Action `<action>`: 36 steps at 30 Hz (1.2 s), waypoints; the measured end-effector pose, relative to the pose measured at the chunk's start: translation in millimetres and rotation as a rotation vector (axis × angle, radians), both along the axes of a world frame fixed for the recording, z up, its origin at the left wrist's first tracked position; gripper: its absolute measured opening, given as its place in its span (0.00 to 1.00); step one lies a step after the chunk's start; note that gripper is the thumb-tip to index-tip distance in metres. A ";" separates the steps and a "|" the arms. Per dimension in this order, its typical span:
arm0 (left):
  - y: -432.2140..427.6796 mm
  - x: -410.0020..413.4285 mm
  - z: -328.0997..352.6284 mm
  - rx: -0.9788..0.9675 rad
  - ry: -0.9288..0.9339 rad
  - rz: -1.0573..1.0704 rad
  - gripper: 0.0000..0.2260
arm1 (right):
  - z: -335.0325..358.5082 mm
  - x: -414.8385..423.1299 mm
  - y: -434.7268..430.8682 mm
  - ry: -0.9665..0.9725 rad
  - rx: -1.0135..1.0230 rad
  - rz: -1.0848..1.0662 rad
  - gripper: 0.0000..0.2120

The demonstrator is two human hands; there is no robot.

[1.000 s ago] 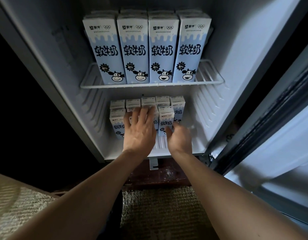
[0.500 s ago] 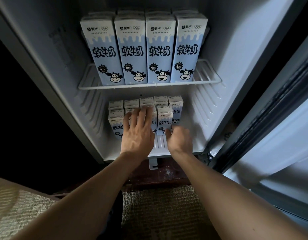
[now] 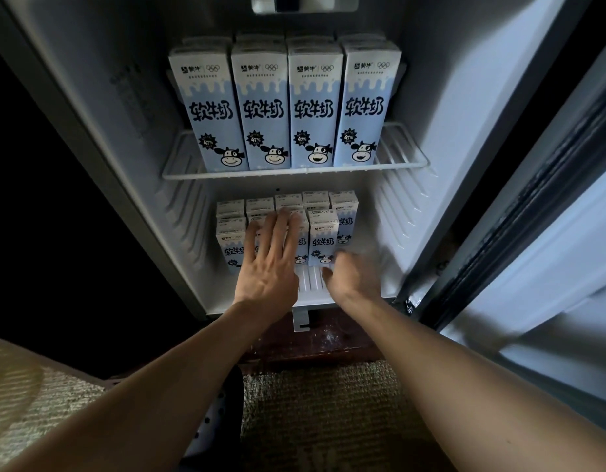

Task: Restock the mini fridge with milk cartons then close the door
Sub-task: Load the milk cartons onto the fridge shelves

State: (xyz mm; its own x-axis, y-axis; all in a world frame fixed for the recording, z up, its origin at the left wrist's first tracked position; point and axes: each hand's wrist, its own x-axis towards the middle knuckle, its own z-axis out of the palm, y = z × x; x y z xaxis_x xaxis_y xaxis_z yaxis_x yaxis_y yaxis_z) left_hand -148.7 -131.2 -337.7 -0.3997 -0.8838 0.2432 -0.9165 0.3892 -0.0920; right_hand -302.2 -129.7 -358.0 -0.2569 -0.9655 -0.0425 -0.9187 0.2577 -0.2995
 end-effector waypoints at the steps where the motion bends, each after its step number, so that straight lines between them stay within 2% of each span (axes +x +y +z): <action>1: 2.6 1.3 4.4 0.016 -0.022 -0.004 0.41 | 6.0 -0.6 3.9 0.073 0.049 0.051 0.08; 3: 9.4 5.2 15.3 0.047 -0.074 -0.022 0.41 | 21.1 -3.8 12.5 0.180 0.122 0.132 0.12; 10: 55.4 22.1 83.2 0.155 -0.266 -0.123 0.37 | 106.6 -17.0 57.1 0.148 0.207 0.342 0.25; 14: 90.3 23.1 134.8 0.132 -0.210 -0.142 0.35 | 167.1 -15.7 110.4 0.130 0.133 0.390 0.30; 18: 133.2 10.9 186.2 0.172 -0.131 -0.179 0.33 | 227.2 -19.0 171.6 0.112 0.038 0.411 0.30; 24: 209.1 -22.7 257.8 0.169 -0.097 -0.340 0.32 | 297.8 -56.6 275.7 0.092 -0.100 0.345 0.31; 29: 279.6 -74.4 305.1 0.150 -0.027 -0.519 0.31 | 327.0 -114.9 372.7 0.046 -0.163 0.203 0.31; 36: 379.3 -171.6 280.1 0.162 -0.115 -0.718 0.31 | 316.1 -198.9 497.4 0.055 -0.128 0.018 0.33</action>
State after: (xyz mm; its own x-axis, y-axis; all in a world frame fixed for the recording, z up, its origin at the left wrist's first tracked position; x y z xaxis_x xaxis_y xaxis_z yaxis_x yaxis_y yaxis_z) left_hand -320.2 248.1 -57.6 -0.9073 -0.4170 0.0541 -0.4198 0.9055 -0.0624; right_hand -501.1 367.7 -41.9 -0.2377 -0.9667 0.0947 -0.9387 0.2036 -0.2783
